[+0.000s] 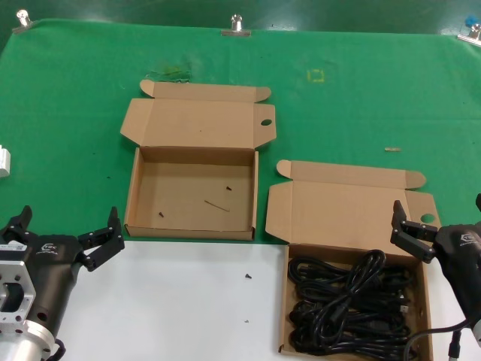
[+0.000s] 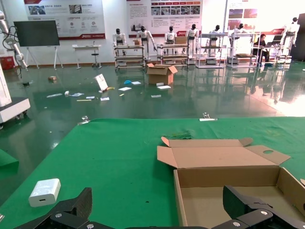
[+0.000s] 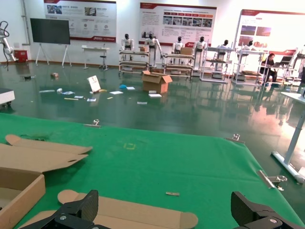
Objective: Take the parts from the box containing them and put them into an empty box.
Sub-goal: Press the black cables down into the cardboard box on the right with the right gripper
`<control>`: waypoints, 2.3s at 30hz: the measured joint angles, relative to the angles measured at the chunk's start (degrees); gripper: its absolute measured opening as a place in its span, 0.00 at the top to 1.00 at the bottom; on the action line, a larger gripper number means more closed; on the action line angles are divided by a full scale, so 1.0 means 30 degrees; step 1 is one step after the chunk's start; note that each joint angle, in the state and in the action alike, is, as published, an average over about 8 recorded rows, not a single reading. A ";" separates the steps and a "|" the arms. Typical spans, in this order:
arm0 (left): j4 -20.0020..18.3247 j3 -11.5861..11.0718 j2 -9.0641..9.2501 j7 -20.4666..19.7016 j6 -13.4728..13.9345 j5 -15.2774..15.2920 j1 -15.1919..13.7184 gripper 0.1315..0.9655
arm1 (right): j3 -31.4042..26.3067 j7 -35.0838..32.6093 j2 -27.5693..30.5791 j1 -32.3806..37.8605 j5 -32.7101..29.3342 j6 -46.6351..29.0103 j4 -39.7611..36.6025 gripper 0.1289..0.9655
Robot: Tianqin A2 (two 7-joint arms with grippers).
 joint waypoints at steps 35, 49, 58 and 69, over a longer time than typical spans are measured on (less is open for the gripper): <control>0.0000 0.0000 0.0000 0.0000 0.0000 0.0000 0.0000 0.00 | 0.0000 -0.0001 0.0000 0.0000 0.0000 0.0000 0.0000 0.00; 0.0000 0.0000 0.0000 0.0000 0.0000 0.0000 0.0000 0.03 | 0.0000 -0.0001 0.0000 0.0000 0.0000 0.0000 0.0000 0.00; 0.0000 0.0000 0.0000 0.0000 0.0000 0.0000 0.0000 0.14 | -0.0377 0.0100 0.0294 0.0056 0.0152 0.0082 0.0009 0.00; 0.0001 0.0000 0.0000 0.0000 0.0000 0.0001 0.0000 0.39 | -0.3203 0.0239 0.3161 0.1335 0.1531 -0.0751 -0.0266 0.00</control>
